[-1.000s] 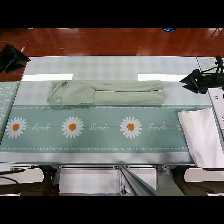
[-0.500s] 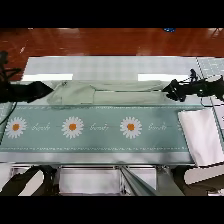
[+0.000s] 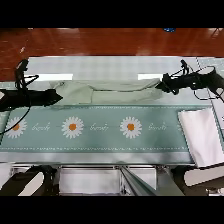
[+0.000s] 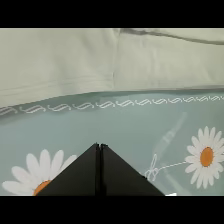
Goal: Fold the shirts.
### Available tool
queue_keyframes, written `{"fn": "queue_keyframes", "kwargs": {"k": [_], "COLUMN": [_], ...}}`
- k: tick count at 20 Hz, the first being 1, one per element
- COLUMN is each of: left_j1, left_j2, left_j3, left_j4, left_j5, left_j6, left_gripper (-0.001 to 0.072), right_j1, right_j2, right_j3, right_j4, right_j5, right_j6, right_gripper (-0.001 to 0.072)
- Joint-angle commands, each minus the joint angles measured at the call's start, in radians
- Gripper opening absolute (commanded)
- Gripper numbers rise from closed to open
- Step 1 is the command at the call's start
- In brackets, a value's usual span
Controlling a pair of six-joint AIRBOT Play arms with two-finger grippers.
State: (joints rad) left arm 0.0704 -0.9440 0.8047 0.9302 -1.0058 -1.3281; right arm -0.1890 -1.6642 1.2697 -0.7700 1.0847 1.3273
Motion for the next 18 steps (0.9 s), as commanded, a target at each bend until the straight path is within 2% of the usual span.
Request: {"fn": "queue_keyframes", "kwargs": {"k": [1,5,8,13,18], "left_j1": [-0.052,-0.288,-0.458,-0.666,-0.846], "left_j2": [-0.023,-0.130,-0.348,-0.731,-1.005], "left_j3": [-0.002,0.030,0.185,0.552,0.836], "left_j4": [-0.043,-0.044,-0.044,-0.050,-0.069], "left_j5": [0.038,0.216,0.241,0.179,-0.038], "left_j6": [0.000,-0.009,-0.071,-0.185,-0.222], "left_gripper": [0.0020,0.0020,0.0019,0.0019,0.0019], "right_j1": [0.006,0.010,0.034,0.134,0.217], "right_j2": [0.195,0.563,0.813,1.040,1.065], "right_j3": [-0.044,-0.247,-0.352,-0.408,-0.408], "right_j4": [-0.150,-0.154,-0.154,-0.154,-0.153], "right_j5": [0.064,0.056,0.085,0.107,0.077], "right_j6": [0.023,0.015,0.047,0.165,0.220], "right_gripper": [0.0022,0.0022,0.0022,0.0022,0.0022]}}
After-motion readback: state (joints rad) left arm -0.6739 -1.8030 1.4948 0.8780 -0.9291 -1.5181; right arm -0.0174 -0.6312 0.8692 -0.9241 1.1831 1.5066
